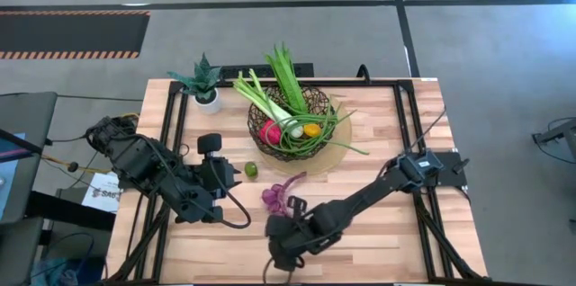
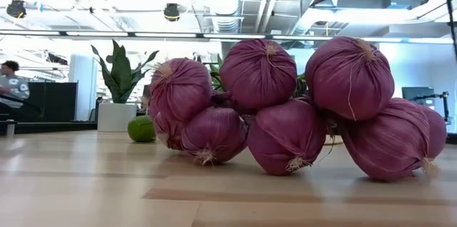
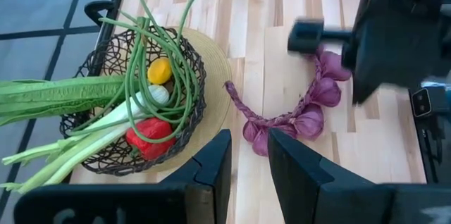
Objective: Build produce basket
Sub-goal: Put the purple garlic into the basket
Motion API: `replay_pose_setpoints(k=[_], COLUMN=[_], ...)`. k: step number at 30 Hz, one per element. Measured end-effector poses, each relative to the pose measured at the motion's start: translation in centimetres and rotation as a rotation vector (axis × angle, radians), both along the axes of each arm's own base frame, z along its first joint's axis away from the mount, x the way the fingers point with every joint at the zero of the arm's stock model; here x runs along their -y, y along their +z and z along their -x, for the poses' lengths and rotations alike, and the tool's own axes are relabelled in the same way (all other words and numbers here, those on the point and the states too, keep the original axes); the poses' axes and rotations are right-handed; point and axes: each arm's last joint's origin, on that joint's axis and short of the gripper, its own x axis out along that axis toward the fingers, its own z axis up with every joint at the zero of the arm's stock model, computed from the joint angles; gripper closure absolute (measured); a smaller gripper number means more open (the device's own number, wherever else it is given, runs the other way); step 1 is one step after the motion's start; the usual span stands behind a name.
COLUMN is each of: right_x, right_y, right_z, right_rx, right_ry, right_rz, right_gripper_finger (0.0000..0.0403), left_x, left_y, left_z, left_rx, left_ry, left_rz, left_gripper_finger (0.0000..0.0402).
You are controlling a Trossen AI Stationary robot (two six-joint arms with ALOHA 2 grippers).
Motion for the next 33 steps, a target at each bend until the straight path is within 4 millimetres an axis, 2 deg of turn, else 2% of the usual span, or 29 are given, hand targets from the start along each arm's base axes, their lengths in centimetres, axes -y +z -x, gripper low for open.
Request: replay_pose_setpoints(k=[4,9,13,21,26,33], right_x=[0.2,0.8,1.4,3.6,5.4,6.9], right_y=[1.1,0.4,-0.4,-1.3,-2.7,-4.3], right_z=[1.3,3.2,4.3,1.9,0.4,-0.4], right_rx=[-0.033,-0.257,-0.407,-0.348,-0.365,-0.384], right_ry=[-0.024,-0.120,-0.195,-0.145,-0.139,-0.160], right_rz=[0.001,-0.026,0.019,-0.020,-0.080,-0.127], right_gripper_finger=[0.0396,0.0377,0.0357,0.0305,0.0246,0.0170], left_x=[0.0,0.0,0.0,0.0,0.0,0.1], left_y=[0.0,0.0,0.0,0.0,0.0,0.0], left_z=[0.0,0.0,0.0,0.0,0.0,0.0], left_rx=[-0.001,-0.003,-0.003,-0.004,-0.008,-0.009], left_ry=[0.000,-0.002,-0.003,-0.002,-0.005,-0.007], left_rz=[0.000,0.003,0.003,0.008,0.014,0.015], left_gripper_finger=[0.0320,0.0320,0.0320,0.0320,0.0320,0.0320])
